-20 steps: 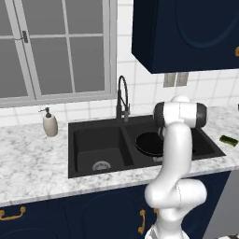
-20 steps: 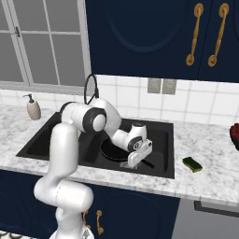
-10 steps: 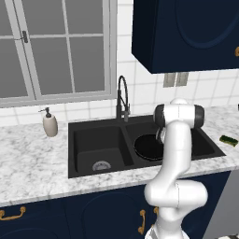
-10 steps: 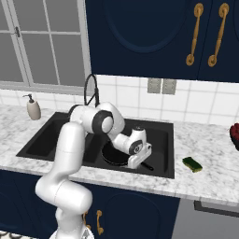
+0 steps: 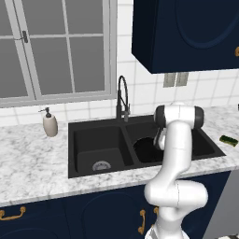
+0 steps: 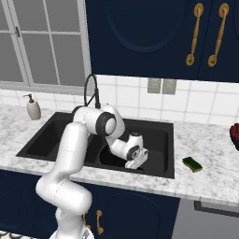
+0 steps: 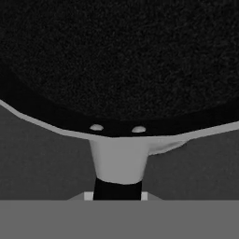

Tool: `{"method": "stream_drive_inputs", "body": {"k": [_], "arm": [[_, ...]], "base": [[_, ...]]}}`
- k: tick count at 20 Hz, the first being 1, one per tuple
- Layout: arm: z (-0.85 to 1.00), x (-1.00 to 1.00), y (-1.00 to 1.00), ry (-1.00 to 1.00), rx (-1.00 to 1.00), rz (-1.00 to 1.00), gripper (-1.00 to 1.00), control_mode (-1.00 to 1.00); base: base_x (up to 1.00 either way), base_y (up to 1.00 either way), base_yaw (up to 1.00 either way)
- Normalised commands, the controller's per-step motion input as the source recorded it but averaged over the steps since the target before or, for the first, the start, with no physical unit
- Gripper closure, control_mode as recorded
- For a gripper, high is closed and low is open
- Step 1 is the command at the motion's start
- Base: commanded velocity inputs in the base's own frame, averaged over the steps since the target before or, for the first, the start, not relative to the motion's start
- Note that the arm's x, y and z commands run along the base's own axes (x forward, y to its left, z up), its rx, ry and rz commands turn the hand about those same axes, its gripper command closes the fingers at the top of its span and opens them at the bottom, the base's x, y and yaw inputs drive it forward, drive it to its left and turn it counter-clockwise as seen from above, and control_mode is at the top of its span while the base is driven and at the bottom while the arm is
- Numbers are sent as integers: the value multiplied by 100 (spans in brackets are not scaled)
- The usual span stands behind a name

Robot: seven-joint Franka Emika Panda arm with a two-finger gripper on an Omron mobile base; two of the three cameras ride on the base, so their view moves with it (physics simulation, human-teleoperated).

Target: Pick the pan and sponge and place them into the sink. Then turn on the water.

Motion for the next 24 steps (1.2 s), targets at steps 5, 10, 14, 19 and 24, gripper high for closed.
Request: {"method": "stream_drive_inputs", "body": {"k": [5, 10, 14, 19, 24], "arm": [[-14, -31, 41, 0, 0, 5, 100, -100], [-6, 45, 40, -14, 0, 0, 100, -100], [0, 52, 19, -17, 1, 0, 100, -100], [12, 6, -3, -16, 8, 0, -100, -100], [57, 3, -20, -2, 15, -1, -100, -100]], "base": [[0, 0, 0], [0, 0, 0], [0, 0, 0], [0, 0, 0], [0, 0, 0]]}}
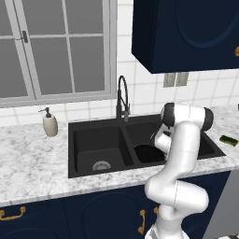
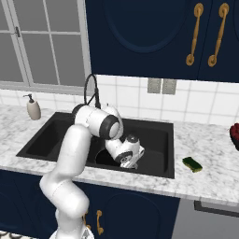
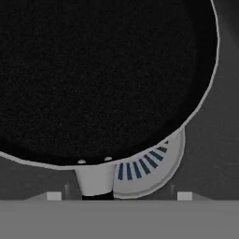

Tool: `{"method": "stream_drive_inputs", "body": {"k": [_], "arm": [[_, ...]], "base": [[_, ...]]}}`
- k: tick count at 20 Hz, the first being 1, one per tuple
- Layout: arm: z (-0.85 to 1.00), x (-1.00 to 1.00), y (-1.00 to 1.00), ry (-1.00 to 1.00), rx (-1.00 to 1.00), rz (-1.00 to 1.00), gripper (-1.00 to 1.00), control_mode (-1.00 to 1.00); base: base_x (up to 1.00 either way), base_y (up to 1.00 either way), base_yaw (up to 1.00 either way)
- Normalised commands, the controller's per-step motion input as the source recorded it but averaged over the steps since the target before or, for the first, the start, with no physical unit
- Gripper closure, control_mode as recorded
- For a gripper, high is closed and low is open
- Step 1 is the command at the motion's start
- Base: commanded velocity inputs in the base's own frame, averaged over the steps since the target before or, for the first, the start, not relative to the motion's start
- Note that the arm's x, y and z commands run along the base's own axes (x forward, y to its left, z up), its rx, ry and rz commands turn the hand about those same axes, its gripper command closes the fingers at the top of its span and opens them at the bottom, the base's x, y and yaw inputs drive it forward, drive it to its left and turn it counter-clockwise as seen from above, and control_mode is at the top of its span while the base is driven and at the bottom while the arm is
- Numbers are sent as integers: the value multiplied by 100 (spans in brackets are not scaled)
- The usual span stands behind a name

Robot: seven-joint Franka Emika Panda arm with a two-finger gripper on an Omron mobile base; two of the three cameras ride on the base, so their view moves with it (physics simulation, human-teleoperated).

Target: Pick the pan and sponge and place them into the sink. Then turn on the water.

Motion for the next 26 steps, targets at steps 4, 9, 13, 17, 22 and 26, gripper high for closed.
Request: {"method": "stream_drive_inputs", "body": {"k": [4, 9, 13, 17, 22, 26], "arm": [[88, 7, -33, 1, 13, 0, -100, -100], [100, -2, -51, 0, 16, 0, -100, -100], [100, -2, -38, 10, 5, 0, -100, -100], [100, 0, -23, 19, 0, 0, -100, -100], [94, -21, -24, 12, 0, -2, -100, -100], [38, -69, -46, -4, 1, -6, -100, -100]], "base": [[0, 0, 0], [0, 0, 0], [0, 0, 0], [0, 0, 0], [0, 0, 0], [0, 0, 0]]}}
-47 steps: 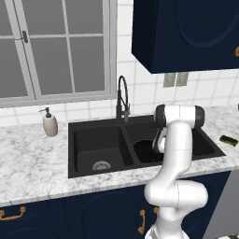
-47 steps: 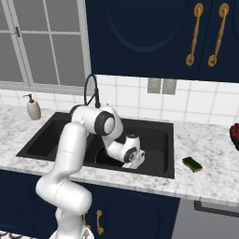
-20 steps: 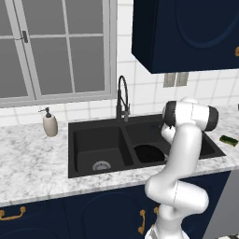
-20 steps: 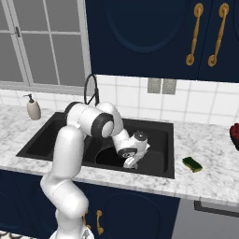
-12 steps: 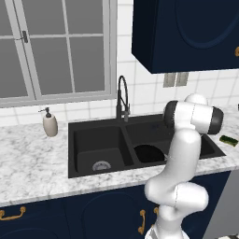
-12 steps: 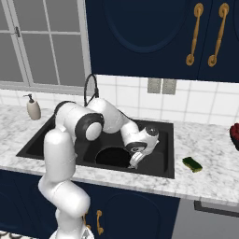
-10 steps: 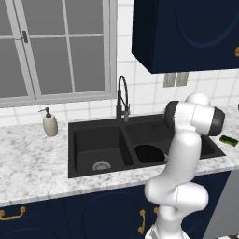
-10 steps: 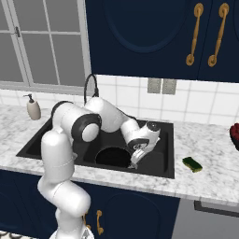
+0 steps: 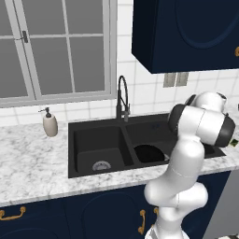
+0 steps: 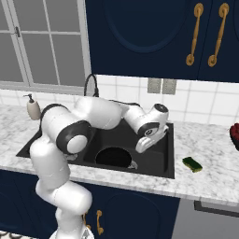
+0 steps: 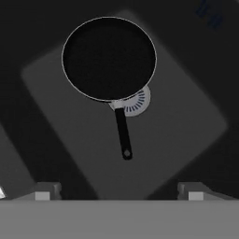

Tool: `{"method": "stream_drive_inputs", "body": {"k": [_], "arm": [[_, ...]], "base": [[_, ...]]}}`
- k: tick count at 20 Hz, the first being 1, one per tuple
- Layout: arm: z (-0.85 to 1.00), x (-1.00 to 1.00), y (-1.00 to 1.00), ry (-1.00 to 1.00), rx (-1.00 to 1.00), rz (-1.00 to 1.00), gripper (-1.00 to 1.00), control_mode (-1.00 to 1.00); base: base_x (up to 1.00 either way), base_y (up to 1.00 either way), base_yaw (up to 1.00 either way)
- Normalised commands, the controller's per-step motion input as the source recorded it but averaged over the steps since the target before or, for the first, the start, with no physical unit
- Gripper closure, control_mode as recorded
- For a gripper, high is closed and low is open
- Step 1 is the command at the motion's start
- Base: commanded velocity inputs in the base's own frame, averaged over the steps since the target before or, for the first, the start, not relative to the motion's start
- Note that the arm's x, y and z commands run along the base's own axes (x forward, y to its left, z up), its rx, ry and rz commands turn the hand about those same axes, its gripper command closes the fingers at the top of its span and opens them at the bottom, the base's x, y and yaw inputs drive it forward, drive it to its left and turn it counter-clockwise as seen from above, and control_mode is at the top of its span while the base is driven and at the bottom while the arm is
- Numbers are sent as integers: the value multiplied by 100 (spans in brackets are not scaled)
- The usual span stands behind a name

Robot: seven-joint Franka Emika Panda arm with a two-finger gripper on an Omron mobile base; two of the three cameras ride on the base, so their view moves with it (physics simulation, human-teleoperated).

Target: Pick the pan and sponge and place them into the sink. Then turn on the water.

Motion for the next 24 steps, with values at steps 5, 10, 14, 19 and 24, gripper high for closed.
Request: {"method": "stream_drive_inputs", "body": {"k": [5, 10, 14, 19, 24], "arm": [[48, -67, -40, -2, 0, -1, -100, -100], [46, -78, -30, 0, -6, -1, -100, -100], [12, -75, -33, 0, -15, -7, -100, -100], [19, -24, -15, 4, -14, -17, -100, -100], [12, 9, 0, 9, -10, -19, -100, -100]], "base": [[0, 0, 0], [0, 0, 0], [0, 0, 0], [0, 0, 0], [0, 0, 0]]}}
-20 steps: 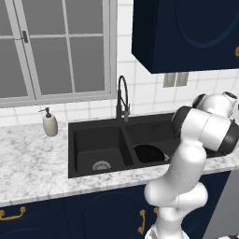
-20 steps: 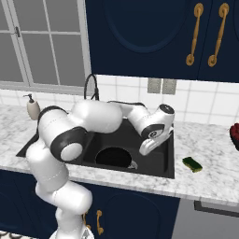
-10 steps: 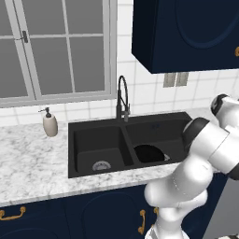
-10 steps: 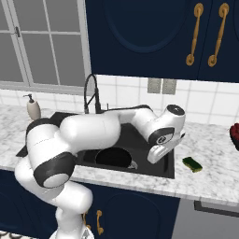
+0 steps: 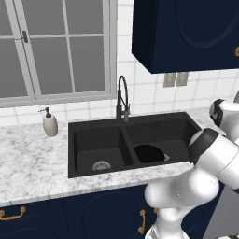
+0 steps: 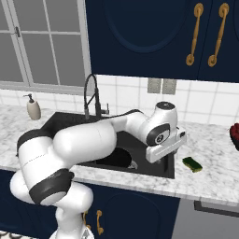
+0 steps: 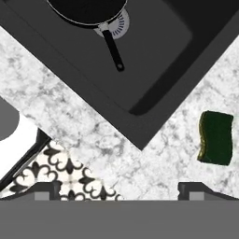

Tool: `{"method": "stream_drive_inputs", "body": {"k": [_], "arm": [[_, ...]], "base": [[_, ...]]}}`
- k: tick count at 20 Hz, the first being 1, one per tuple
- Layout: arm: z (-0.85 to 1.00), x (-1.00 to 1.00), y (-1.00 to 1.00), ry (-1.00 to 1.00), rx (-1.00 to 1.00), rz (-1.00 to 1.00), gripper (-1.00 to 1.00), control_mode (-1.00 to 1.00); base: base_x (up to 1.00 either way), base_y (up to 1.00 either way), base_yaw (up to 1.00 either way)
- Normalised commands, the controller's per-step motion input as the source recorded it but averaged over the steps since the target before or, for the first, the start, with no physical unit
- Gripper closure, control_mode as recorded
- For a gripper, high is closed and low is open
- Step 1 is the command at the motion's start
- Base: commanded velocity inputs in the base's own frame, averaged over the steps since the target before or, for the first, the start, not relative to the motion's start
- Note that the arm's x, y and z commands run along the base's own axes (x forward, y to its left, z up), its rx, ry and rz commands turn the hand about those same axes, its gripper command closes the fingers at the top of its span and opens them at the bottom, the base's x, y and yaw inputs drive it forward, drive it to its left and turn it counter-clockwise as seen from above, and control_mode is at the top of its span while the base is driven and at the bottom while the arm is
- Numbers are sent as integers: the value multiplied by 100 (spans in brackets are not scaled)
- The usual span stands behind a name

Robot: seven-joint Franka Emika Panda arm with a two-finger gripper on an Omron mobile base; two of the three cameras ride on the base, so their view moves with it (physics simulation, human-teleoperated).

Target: Pick the pan and sponge and place them into the sink. Then turn on the water.

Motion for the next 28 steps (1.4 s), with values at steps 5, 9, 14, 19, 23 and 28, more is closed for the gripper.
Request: {"method": "stream_drive_inputs", "body": {"k": [5, 9, 14, 19, 23, 28], "arm": [[0, 23, -19, 4, -3, -7, -100, -100], [0, 20, -50, 0, 0, 0, -100, -100], [-1, 18, -41, 0, 2, 0, -100, -100], [-18, 12, -33, 3, 5, 0, -100, -100], [-21, 22, -30, 1, 5, 0, -100, -100], [-9, 31, -24, 0, 2, 0, -100, -100]], "base": [[0, 0, 0], [0, 0, 0], [0, 0, 0], [0, 0, 0], [0, 0, 0], [0, 0, 0]]}}
